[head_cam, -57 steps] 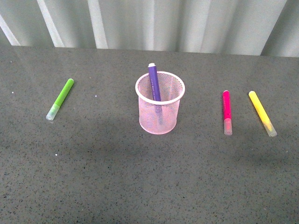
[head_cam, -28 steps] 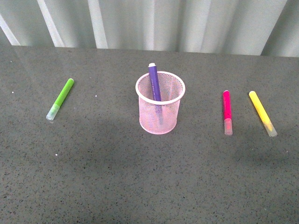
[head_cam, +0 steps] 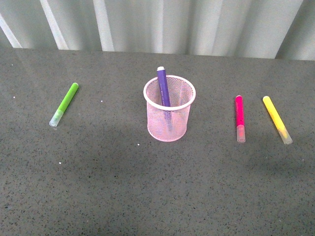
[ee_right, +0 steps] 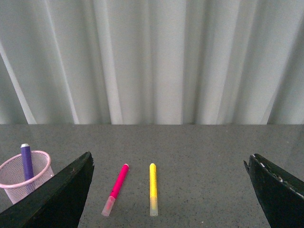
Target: Insert purple and pink pens into pink cup
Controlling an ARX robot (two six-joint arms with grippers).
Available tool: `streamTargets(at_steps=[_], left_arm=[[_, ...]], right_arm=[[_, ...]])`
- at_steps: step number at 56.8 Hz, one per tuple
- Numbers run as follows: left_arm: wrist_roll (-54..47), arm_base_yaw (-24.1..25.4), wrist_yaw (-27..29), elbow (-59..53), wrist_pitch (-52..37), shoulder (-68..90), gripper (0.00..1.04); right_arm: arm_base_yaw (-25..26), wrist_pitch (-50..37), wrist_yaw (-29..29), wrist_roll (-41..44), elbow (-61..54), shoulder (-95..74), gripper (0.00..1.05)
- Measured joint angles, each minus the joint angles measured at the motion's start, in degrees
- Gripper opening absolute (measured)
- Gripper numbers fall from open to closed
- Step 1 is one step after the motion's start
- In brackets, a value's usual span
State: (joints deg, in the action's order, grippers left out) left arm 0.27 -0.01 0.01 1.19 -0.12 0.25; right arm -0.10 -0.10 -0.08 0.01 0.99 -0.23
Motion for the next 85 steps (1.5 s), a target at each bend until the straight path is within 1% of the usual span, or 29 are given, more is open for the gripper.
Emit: streamTargets(at_steps=[2, 5, 6, 8, 9, 11, 13, 14, 15, 17, 19, 21, 23, 27, 28, 30, 33, 37, 41, 44, 47, 52, 55, 61, 68, 85], left_arm=[[0.0, 0.0, 0.0, 0.0, 0.0, 0.0, 0.52], [0.0, 0.0, 0.0, 0.0, 0.0, 0.0, 0.63], [0.0, 0.0, 0.0, 0.0, 0.0, 0.0, 0.68], [0.0, 0.0, 0.0, 0.0, 0.0, 0.0, 0.75], [0.0, 0.0, 0.0, 0.0, 0.0, 0.0, 0.77], [0.0, 0.0, 0.0, 0.0, 0.0, 0.0, 0.84], [0.0, 0.0, -0.1, 0.0, 0.0, 0.0, 0.91], [0.0, 0.0, 0.0, 0.0, 0.0, 0.0, 0.97], [0.0, 0.0, 0.0, 0.0, 0.0, 0.0, 0.99], [-0.1, 0.0, 0.0, 0.0, 0.0, 0.0, 0.99], [0.0, 0.0, 0.0, 0.0, 0.0, 0.0, 0.97], [0.0, 0.0, 0.0, 0.0, 0.0, 0.0, 0.98], [0.0, 0.0, 0.0, 0.0, 0.0, 0.0, 0.98], [0.0, 0.0, 0.0, 0.0, 0.0, 0.0, 0.98], [0.0, 0.0, 0.0, 0.0, 0.0, 0.0, 0.98], [0.0, 0.0, 0.0, 0.0, 0.0, 0.0, 0.98], [0.0, 0.0, 0.0, 0.0, 0.0, 0.0, 0.98], [0.0, 0.0, 0.0, 0.0, 0.0, 0.0, 0.98], [0.0, 0.0, 0.0, 0.0, 0.0, 0.0, 0.98], [0.0, 0.0, 0.0, 0.0, 0.0, 0.0, 0.98], [0.0, 0.0, 0.0, 0.0, 0.0, 0.0, 0.98], [0.0, 0.0, 0.0, 0.0, 0.0, 0.0, 0.98], [0.0, 0.0, 0.0, 0.0, 0.0, 0.0, 0.98], [0.0, 0.0, 0.0, 0.0, 0.0, 0.0, 0.98], [0.0, 0.0, 0.0, 0.0, 0.0, 0.0, 0.98], [0.0, 0.0, 0.0, 0.0, 0.0, 0.0, 0.98]], right_arm=[[0.0, 0.0, 0.0, 0.0, 0.0, 0.0, 0.98], [0.0, 0.0, 0.0, 0.0, 0.0, 0.0, 0.98], [0.0, 0.3, -0.9, -0.8, 0.1, -0.3, 0.98], [0.6, 0.1, -1.5, -2.5, 0.7, -2.1, 0.98], [1.0, -0.3, -1.2, -3.3, 0.9, -2.8, 0.98], [2.7, -1.9, 0.0, -4.9, 2.1, -5.6, 0.98], [6.5, -6.0, 2.4, -6.7, 5.0, -11.0, 0.98], [8.8, -9.1, 3.4, -7.5, 7.4, -14.7, 0.98], [9.6, -10.3, 3.6, -7.7, 8.2, -16.0, 0.98], [12.3, -15.1, 5.0, -8.7, 11.6, -21.3, 0.98], [15.1, -20.9, 4.8, -9.3, 16.3, -28.3, 0.98], [16.4, -25.4, 4.8, -9.7, 21.4, -36.2, 0.98], [16.9, -26.6, 4.1, -10.1, 26.8, -44.4, 0.98], [16.1, -23.5, 2.9, -10.2, 36.9, -59.9, 0.98], [16.0, -22.9, 2.5, -10.3, 37.9, -61.5, 0.98], [15.3, -19.9, 1.4, -10.4, 42.5, -68.6, 0.98], [14.3, -15.5, 1.4, -10.4, 47.9, -77.2, 0.98], [12.6, -10.3, 0.2, -9.9, 53.6, -86.2, 0.98], [10.2, -5.2, 1.0, -8.0, 58.4, -94.7, 0.98], [8.6, -3.1, 1.0, -6.6, 60.0, -98.2, 0.98], [6.6, -0.3, 2.9, -4.6, 61.1, -101.5, 0.98], [3.9, 1.1, 3.3, -2.9, 61.2, -104.3, 0.98], [1.8, 2.4, 4.9, -2.1, 61.5, -105.9, 0.98], [-1.7, 3.1, 5.8, -2.0, 62.4, -108.3, 0.98], [-3.7, 3.2, 6.2, -4.8, 63.0, -110.9, 0.98], [-5.5, 3.1, 6.6, -8.9, 63.6, -117.3, 0.98]])
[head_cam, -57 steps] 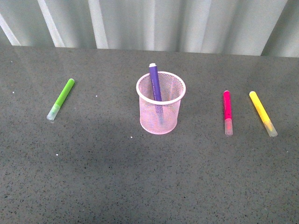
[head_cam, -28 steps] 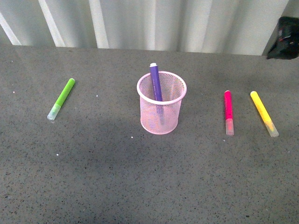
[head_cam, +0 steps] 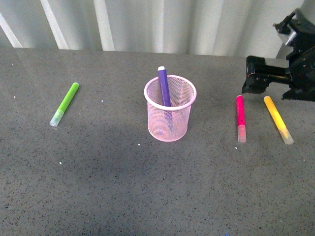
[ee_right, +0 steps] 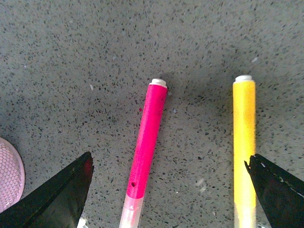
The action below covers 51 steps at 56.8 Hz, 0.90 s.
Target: Insert purple and pink pens into pink cup
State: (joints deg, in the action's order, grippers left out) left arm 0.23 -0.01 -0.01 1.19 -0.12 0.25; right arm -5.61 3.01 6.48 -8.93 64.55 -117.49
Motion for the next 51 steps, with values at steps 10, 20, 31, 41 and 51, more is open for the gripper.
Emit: streamTargets(at_steps=[10, 20, 31, 41, 51], left_arm=[[0.0, 0.0, 0.0, 0.0, 0.0, 0.0, 0.98], [0.0, 0.0, 0.0, 0.0, 0.0, 0.0, 0.98], [0.0, 0.0, 0.0, 0.0, 0.0, 0.0, 0.98], [0.0, 0.0, 0.0, 0.0, 0.0, 0.0, 0.98], [0.0, 0.0, 0.0, 0.0, 0.0, 0.0, 0.98]], right_arm=[[-1.2, 0.0, -0.3, -0.8, 2.0, -2.8, 0.98], [-2.1, 0.7, -0.8, -1.1, 5.6, -4.8, 0.98], [-2.6, 2.3, -0.4, -2.5, 9.1, -7.7, 0.98], [-3.0, 3.6, -0.6, -3.2, 11.5, -10.9, 0.98], [-3.0, 4.3, -0.6, -3.4, 13.6, -13.1, 0.98]])
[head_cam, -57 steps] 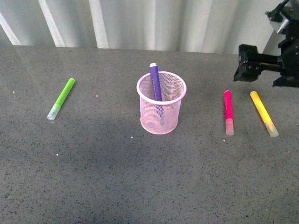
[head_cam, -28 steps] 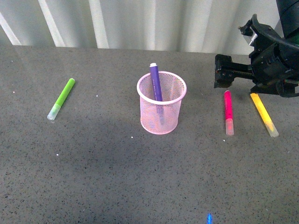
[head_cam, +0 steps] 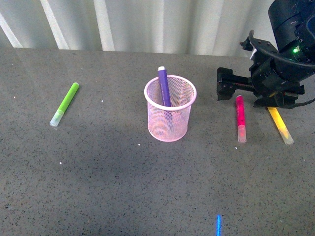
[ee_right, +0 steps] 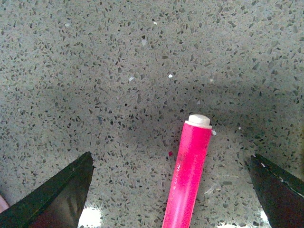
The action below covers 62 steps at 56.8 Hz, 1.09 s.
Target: Insert purple and pink pens into pink cup
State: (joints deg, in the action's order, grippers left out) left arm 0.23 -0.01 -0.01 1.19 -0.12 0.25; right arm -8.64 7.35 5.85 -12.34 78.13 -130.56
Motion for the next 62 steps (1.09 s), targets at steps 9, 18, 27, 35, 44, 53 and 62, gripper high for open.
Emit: streamTargets(at_steps=[9, 18, 27, 35, 44, 53, 62], left_arm=[[0.0, 0.0, 0.0, 0.0, 0.0, 0.0, 0.98], [0.0, 0.0, 0.0, 0.0, 0.0, 0.0, 0.98], [0.0, 0.0, 0.0, 0.0, 0.0, 0.0, 0.98], [0.0, 0.0, 0.0, 0.0, 0.0, 0.0, 0.98], [0.0, 0.0, 0.0, 0.0, 0.0, 0.0, 0.98], [0.0, 0.0, 0.0, 0.0, 0.0, 0.0, 0.98], [0.0, 0.0, 0.0, 0.0, 0.0, 0.0, 0.98]], right_arm=[[0.0, 0.2, -0.1, -0.4, 1.4, -1.6, 0.98], [0.0, 0.9, -0.9, -0.5, 3.2, -2.7, 0.92], [0.5, 1.7, -1.6, -0.5, 4.4, -3.5, 0.66], [1.3, 1.9, -1.7, -0.4, 4.9, -3.8, 0.46], [2.6, 1.9, -1.1, -0.3, 4.9, -3.8, 0.20], [3.5, 1.0, -0.2, 0.1, 4.8, -3.8, 0.11], [3.8, -5.0, 2.2, -1.3, 2.5, -3.4, 0.11]])
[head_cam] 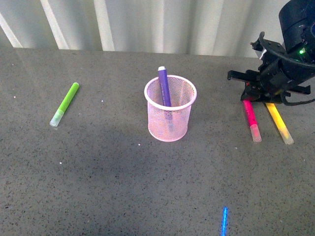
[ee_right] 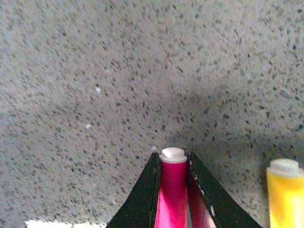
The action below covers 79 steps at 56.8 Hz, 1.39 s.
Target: Insert purple and pink pens into pink cup
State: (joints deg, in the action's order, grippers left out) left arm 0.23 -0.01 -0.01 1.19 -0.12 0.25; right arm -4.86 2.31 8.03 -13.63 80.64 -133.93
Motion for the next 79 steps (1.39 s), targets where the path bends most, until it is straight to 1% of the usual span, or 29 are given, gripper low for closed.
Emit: streamTargets(at_steps=[8, 19, 23, 25, 29, 34, 40, 45, 51, 79], left_arm=[[0.0, 0.0, 0.0, 0.0, 0.0, 0.0, 0.98], [0.0, 0.0, 0.0, 0.0, 0.0, 0.0, 0.98], [0.0, 0.0, 0.0, 0.0, 0.0, 0.0, 0.98], [0.0, 0.0, 0.0, 0.0, 0.0, 0.0, 0.98], [0.0, 0.0, 0.0, 0.0, 0.0, 0.0, 0.98], [0.0, 0.0, 0.0, 0.0, 0.0, 0.0, 0.98], [0.0, 0.0, 0.0, 0.0, 0.0, 0.0, 0.98], [0.0, 0.0, 0.0, 0.0, 0.0, 0.0, 0.98], [0.0, 0.0, 0.0, 0.0, 0.0, 0.0, 0.98], [0.0, 0.0, 0.0, 0.0, 0.0, 0.0, 0.98]], right_arm=[[-0.3, -11.1, 3.5, -4.3, -5.4, 4.6, 0.11], [-2.4, -19.9, 4.4, -7.7, -11.4, 13.6, 0.11], [-3.6, -25.2, 5.5, -8.7, -14.9, 18.0, 0.11], [-4.2, -27.7, 5.8, -8.7, -16.5, 20.1, 0.11], [-6.1, -35.9, 7.9, -8.6, -21.1, 26.5, 0.11], [-8.1, -42.1, 8.6, -6.8, -24.4, 31.6, 0.11], [-10.7, -47.9, 10.0, -2.6, -27.3, 34.4, 0.11], [-12.5, -50.8, 11.5, -1.3, -28.7, 33.9, 0.11], [-14.3, -53.4, 12.0, -0.2, -29.0, 30.6, 0.11], [-17.6, -58.5, 13.2, 0.3, -24.0, 17.6, 0.11]])
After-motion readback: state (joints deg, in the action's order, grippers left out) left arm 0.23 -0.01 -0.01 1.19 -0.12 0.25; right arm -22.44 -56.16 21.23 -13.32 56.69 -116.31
